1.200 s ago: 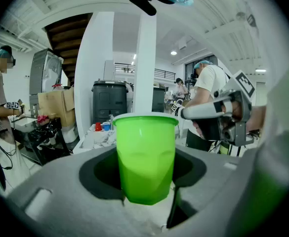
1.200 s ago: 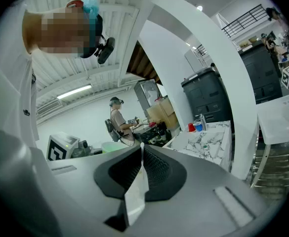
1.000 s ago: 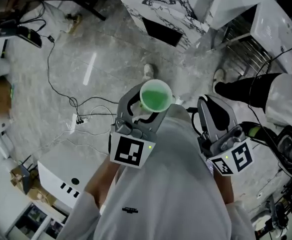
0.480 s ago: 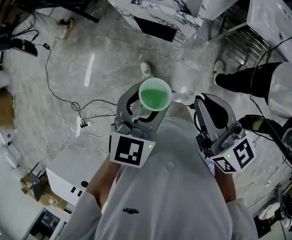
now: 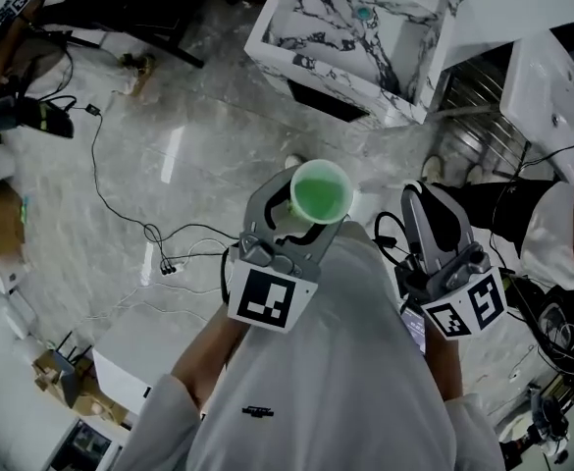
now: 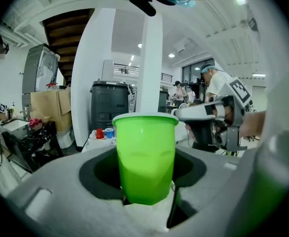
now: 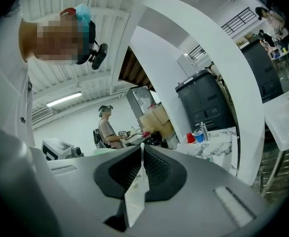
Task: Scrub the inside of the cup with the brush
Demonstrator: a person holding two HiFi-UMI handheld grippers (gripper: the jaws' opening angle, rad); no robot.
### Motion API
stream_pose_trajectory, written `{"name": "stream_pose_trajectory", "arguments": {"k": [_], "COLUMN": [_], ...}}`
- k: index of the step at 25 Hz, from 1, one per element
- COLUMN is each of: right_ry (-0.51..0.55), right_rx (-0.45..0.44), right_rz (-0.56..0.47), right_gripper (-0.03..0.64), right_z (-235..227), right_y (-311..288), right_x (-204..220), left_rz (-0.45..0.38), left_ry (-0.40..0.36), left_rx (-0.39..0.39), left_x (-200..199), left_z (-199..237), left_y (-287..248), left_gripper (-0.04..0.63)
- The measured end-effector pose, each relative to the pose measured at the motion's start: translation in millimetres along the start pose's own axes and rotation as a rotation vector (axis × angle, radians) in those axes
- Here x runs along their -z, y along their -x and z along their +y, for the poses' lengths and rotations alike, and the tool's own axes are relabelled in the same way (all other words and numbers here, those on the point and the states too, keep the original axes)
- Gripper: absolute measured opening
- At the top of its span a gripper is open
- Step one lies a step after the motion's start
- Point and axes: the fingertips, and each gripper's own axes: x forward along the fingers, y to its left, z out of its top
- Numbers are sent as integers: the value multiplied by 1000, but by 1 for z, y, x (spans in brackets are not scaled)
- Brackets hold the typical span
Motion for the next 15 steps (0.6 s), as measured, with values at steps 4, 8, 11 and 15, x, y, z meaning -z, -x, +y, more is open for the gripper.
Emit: {"name": "stream_pose_trajectory", "arguments": {"k": [4, 8, 11, 15], "right_ry": [25, 28, 11, 7], "right_rx": [31, 63, 71, 77], "right_rz": [-23, -68, -87, -94], "right_gripper": [20, 20, 20, 20], "right_z": [-9, -21, -26, -44], "right_y": [-41, -77, -91, -109], "right_x": [-20, -38, -47, -56], "left_rz": [-15, -35, -43, -56], "left_ry": [20, -15, -28, -38], "left_rx": [17, 22, 30, 39], "left_x": [-9, -22, -32, -43], "left_z": [39, 79, 96, 116], "left_y": [-7, -17, -23, -48], "left_gripper": [259, 259, 259, 259]}}
